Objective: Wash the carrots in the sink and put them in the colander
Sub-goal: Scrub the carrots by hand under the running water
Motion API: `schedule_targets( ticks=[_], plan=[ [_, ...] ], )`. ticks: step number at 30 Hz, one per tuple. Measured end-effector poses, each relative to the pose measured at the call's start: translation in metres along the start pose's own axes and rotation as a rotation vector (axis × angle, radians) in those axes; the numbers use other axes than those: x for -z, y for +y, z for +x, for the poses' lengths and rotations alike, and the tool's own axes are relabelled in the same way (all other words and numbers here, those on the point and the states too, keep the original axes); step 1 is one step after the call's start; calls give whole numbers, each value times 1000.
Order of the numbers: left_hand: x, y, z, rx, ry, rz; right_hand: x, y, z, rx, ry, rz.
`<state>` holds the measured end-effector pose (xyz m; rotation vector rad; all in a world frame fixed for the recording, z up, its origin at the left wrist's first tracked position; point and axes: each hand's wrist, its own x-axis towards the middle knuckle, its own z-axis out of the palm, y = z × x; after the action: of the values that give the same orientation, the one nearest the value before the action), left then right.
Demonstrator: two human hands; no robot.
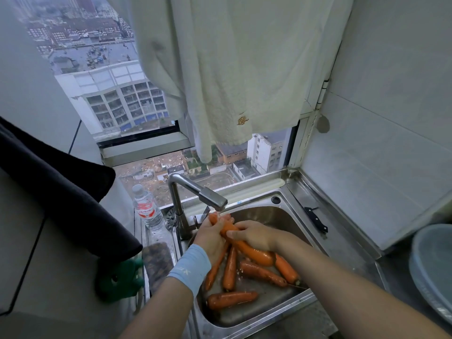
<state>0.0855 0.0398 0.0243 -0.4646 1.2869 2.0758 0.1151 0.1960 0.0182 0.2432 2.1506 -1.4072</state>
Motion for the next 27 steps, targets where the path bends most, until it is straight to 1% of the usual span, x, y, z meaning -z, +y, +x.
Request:
schedule_targets(
  ticks=[2,4,6,7,9,11,13,15,17,20,23,25,27],
  plan=[
    [-4,-1,2,-16,125,42,-4,-3,-1,-15,-40,5],
    [-4,5,9,-8,241,-30,-11,-5,-1,-10,-55,-7],
    [-1,12,17,42,294,-90,-15,-6,-2,-7,-67,8],
    [1,15,18,55,294,-109,-15,-8,-4,-9,-80,26],
    [5,19,17,58,264,-130,-14,-8,-2,-15,-81,52],
    [5,18,15,64,173,-191,-16,-8,2,-17,-44,95],
    [5,14,14,54,86,-196,-20,-9,8,-15,-27,164],
    [6,9,13,13,43,-98,-24,-14,11,-4,2,167],
    [11,3,13,-4,25,83,-24,-17,13,-9,63,182],
    [20,-2,12,69,17,256,-25,-18,19,-39,165,261],
    [18,-4,8,206,-69,348,-32,-22,26,-101,255,497],
    [18,-5,10,204,-77,415,-38,-24,32,-141,282,598],
    [19,-1,10,162,-46,502,-45,-26,34,-148,280,604]
  ],
)
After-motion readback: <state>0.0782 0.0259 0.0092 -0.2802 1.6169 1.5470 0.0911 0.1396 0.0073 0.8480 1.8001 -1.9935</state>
